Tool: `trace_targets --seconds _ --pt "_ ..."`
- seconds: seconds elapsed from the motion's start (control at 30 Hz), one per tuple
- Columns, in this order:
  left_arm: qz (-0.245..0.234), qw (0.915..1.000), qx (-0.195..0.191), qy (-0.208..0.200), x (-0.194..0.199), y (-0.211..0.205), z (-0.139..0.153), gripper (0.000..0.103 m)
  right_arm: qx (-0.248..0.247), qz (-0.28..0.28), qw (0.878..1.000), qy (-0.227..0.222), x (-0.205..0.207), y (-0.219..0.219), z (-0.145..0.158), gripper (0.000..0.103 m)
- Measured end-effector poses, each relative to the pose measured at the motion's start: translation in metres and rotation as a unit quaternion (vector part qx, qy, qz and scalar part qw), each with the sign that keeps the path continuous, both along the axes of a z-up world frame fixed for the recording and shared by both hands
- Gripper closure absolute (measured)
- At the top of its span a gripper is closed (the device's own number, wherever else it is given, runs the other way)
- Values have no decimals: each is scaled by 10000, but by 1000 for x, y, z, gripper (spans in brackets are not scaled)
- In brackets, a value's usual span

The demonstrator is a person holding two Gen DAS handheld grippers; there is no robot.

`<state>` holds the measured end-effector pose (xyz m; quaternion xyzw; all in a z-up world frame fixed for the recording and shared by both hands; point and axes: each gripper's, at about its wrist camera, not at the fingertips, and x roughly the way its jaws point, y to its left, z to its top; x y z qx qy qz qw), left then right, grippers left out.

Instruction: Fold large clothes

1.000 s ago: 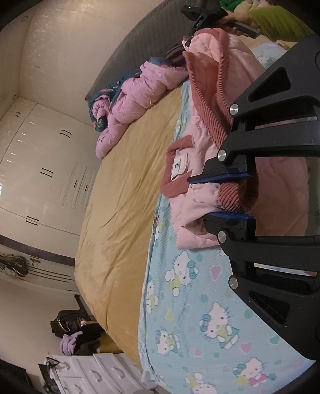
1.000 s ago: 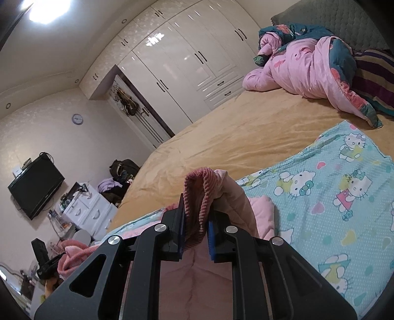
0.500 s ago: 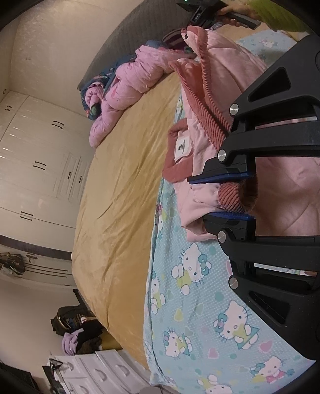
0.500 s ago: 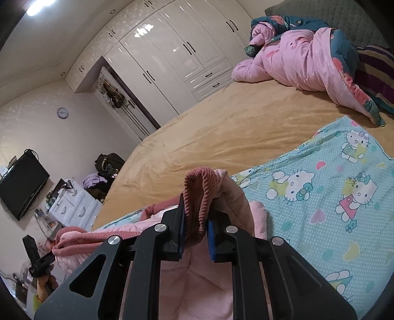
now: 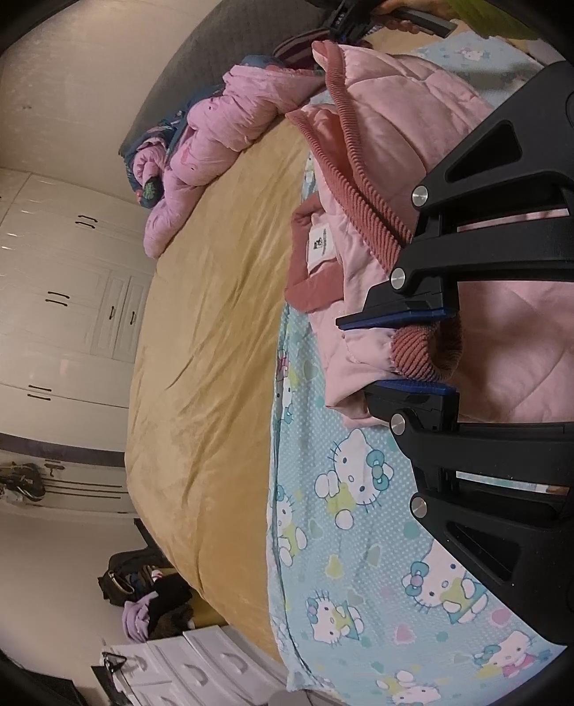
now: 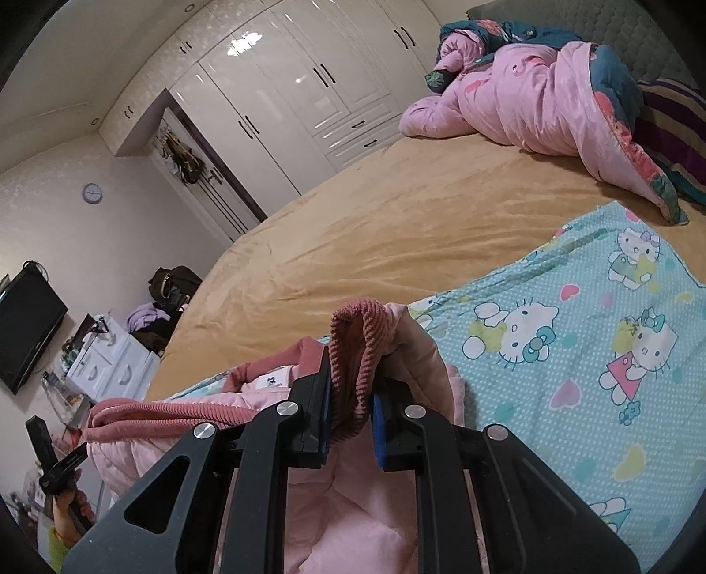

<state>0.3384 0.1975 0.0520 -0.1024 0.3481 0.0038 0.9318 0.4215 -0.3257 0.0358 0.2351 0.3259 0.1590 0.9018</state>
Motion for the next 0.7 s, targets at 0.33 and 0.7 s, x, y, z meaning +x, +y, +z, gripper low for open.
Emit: trace_targets --seconds 0.33,0.7 --pt "20 9998 86 168 17 0 -19 91 184 94 9997 136 5 -1 -5 76" --pt "32 9996 151 244 26 -6 -24 91 -694 607 9946 -471 -43 43 10 34"
